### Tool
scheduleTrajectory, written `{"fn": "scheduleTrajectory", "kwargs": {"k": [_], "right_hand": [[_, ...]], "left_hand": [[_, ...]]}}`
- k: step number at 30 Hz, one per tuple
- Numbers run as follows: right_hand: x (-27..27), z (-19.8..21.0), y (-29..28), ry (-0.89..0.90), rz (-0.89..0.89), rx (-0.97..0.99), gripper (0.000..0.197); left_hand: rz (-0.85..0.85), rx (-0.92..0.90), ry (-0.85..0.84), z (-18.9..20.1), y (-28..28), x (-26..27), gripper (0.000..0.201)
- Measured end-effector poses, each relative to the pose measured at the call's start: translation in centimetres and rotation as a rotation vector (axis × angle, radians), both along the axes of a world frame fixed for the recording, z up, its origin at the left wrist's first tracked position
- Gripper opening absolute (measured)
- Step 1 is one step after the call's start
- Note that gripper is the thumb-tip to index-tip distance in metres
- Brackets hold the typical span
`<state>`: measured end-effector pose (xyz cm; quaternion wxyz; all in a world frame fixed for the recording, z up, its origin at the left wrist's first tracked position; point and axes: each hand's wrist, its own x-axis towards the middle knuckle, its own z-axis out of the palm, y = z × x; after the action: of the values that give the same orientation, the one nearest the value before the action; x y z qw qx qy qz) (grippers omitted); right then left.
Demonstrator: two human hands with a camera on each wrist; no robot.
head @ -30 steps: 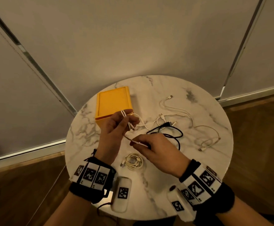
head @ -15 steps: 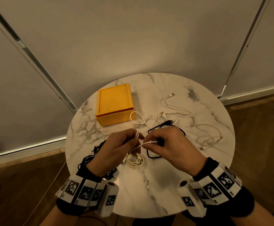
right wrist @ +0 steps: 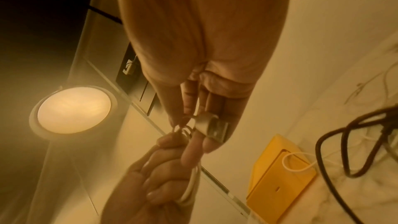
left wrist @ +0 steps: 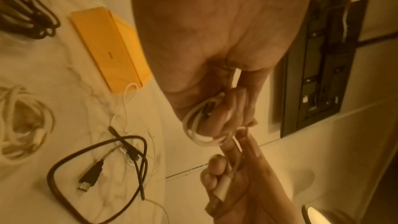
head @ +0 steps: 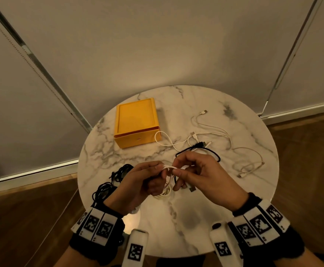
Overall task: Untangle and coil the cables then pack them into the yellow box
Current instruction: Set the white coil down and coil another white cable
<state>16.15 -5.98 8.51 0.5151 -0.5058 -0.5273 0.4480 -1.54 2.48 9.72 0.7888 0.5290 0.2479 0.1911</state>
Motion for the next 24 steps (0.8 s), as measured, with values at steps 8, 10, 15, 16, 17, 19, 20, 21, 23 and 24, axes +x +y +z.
{"fn": "scheduleTrajectory", "kwargs": {"k": [8,10,15,16,17,19,20,21,23,24], "right_hand": [[-0.9,-1.2,0.1,0.23,-0.146,-0.025,0.005],[-1.1,-1.4,0.1,0.264,-0.148,-0.04,0.006],[-0.8,-2.0,-0.2,0.061,-0.197,-0.069,0.01],[-0.6,-2.1,-0.3,-0.077,-0.225,-0.044,0.008],[-0.4,-2.1,-0.4,-0.227,-0.256,-0.006,0.007],[0.0,-1.9,-0.5,-0.454,-0.303,0.063,0.006],[0.0,-1.9,-0.4,-0.497,-0.319,0.078,0.006],[0.0,-1.8,-0.4,-0.518,-0.331,0.086,0.005],[-0.3,-1.8,-0.3,-0.552,-0.347,0.098,0.006],[-0.5,-2.0,-0.3,-0.568,-0.358,0.109,0.007]], "left_hand": [[0.311,0.388,0.115,-2.0,-0.6,0.1,0.023],[0.348,0.482,0.111,-2.0,-0.6,0.2,0.019],[0.369,0.507,0.13,-1.4,-0.5,0.1,0.015],[0.366,0.507,0.135,-1.4,-0.5,0.0,0.015],[0.357,0.507,0.135,-1.3,-0.5,-0.1,0.015],[0.333,0.502,0.133,-1.5,-0.7,-0.1,0.016],[0.33,0.497,0.136,-1.6,-0.8,-0.1,0.016],[0.334,0.489,0.137,-1.6,-1.0,0.0,0.016],[0.355,0.458,0.137,-1.7,-1.3,0.3,0.019],[0.368,0.432,0.142,-1.8,-1.5,0.6,0.021]]}}
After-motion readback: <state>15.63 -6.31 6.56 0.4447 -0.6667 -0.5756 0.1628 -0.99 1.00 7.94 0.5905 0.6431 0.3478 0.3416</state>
